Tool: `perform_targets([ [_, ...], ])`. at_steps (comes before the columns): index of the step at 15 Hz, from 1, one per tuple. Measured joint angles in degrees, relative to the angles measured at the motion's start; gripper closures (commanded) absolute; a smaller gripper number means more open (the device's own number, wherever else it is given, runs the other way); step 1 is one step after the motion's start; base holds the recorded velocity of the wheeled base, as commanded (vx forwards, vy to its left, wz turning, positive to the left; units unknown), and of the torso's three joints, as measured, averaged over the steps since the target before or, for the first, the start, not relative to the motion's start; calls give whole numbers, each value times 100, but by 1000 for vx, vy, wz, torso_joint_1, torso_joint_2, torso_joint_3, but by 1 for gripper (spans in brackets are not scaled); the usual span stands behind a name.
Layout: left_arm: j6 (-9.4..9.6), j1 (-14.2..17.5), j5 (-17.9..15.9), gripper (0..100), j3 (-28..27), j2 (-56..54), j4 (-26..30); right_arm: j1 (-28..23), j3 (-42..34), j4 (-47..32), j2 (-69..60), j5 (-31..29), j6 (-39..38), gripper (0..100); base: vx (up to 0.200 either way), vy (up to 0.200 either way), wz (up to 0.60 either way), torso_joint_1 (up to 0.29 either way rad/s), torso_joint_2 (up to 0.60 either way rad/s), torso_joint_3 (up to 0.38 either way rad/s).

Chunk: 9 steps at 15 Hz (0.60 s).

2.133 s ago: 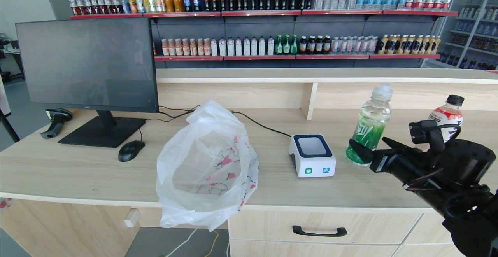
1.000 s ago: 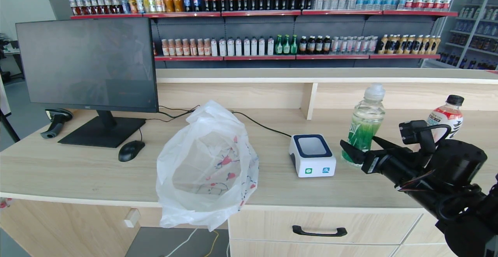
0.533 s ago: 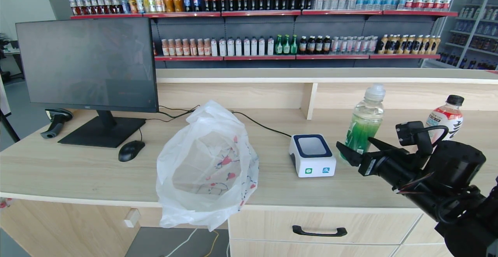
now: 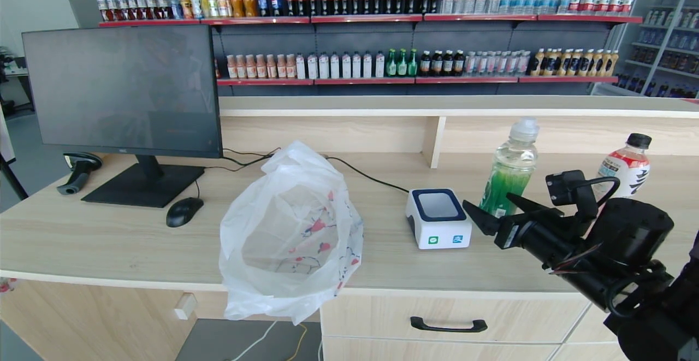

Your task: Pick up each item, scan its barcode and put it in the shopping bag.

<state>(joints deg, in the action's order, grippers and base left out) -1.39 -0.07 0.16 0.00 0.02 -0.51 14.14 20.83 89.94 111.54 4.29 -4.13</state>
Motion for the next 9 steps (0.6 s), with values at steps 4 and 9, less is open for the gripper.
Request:
perform_targets([
  [4,0,-4,0,0,0,0,0,46,-13,0,6,0,0,0,0,0,0,0,0,0],
  [9,0,2,0,0,0,0,0,-290,-207,0,-223,-2,63,0,0,0,0,0,0,0],
])
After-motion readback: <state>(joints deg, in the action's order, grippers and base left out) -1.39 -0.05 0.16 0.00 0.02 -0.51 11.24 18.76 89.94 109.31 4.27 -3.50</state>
